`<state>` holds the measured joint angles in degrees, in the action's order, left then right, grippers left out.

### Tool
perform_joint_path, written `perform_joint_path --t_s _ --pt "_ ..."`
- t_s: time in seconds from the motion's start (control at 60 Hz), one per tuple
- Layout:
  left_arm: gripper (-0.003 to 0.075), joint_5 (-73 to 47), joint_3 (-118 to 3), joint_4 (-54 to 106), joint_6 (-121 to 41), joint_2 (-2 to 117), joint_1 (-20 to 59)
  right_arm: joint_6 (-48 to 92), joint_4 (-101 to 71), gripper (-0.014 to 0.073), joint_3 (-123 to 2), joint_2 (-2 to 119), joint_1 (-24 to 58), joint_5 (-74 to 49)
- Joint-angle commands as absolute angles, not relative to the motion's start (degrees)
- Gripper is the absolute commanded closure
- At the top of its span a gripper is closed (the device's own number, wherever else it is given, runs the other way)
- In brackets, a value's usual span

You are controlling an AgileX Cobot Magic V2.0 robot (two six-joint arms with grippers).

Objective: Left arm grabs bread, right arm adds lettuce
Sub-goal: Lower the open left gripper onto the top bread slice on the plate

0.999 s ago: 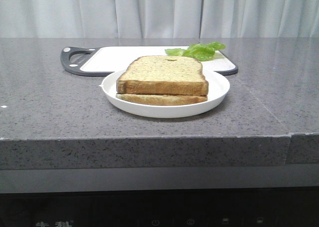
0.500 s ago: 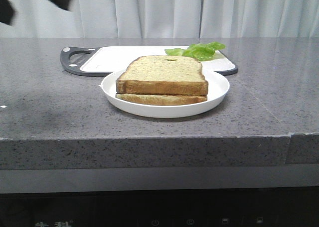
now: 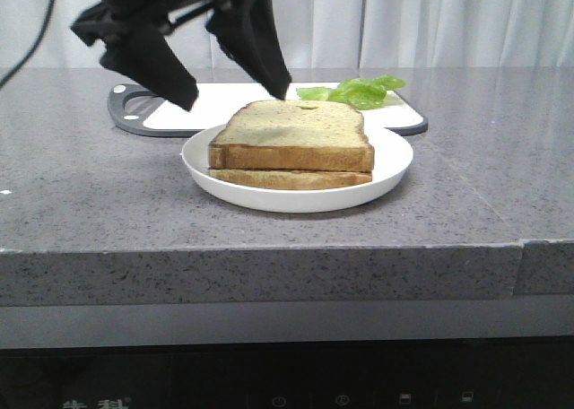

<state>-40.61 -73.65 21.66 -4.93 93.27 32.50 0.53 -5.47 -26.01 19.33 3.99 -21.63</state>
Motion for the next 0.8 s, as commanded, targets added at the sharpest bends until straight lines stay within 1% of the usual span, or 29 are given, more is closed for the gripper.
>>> perform_joint_path --t_s 0.0,0.783 --pt "0.0122 -37.6 -76.0 23.0 -4.9 92.3 32.8 0.8 -5.1 0.0003 -28.2 20.2 4.0 -17.2" --pt "0.0123 -36.5 -76.1 25.0 -4.9 95.7 32.8 0.8 -5.1 0.0003 -28.2 20.2 4.0 -16.3"
